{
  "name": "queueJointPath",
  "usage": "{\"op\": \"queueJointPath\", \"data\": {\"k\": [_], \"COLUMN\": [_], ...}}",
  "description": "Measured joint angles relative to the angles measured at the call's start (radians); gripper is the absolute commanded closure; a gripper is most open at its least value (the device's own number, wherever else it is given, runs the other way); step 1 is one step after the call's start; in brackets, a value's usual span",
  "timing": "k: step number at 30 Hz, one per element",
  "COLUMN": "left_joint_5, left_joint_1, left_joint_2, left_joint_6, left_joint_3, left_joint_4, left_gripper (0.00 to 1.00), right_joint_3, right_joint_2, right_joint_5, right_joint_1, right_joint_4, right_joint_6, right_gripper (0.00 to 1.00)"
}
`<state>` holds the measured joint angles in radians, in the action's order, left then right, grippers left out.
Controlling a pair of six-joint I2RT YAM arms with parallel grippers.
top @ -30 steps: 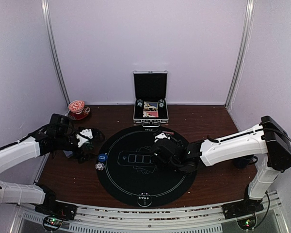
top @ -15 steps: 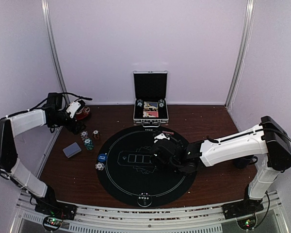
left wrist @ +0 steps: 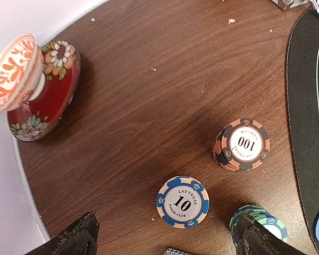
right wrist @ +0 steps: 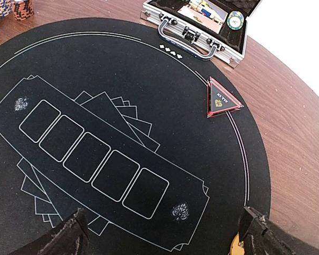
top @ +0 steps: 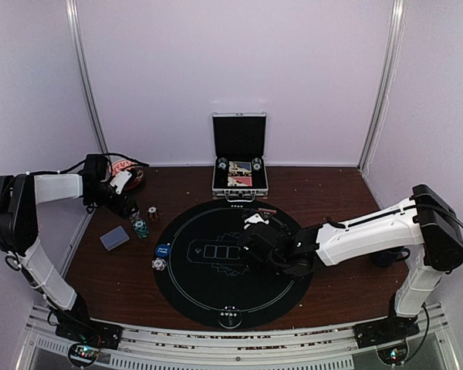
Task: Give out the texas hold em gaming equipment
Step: Pick up the pile of poker chips from the pile of poker chips.
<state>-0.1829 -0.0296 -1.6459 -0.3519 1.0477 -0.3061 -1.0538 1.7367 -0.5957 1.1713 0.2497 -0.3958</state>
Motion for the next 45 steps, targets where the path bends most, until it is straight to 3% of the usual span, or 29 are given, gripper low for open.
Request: {"op": "queueJointPath", "data": {"k": [27,45], "left_joint_5": [-0.017,-0.046], "left_joint_1": [0.0,0.0], "left_joint_2": [-0.132,-0.145], "left_joint_6": [-0.001,-0.005], "left_joint_3": [0.011,0.011], "left_joint_4": [0.021,0.022], "left_gripper": [0.24,0.4], "right_joint_3": [0.0,0.0], "right_joint_2": [0.003,0.003], "right_joint_5": [0.0,0.0], "right_joint_1": [0.001,0.001], "right_joint_4": [0.0,0.0], "right_joint_6": [0.0,0.0], "right_gripper": [0.0,0.0]}}
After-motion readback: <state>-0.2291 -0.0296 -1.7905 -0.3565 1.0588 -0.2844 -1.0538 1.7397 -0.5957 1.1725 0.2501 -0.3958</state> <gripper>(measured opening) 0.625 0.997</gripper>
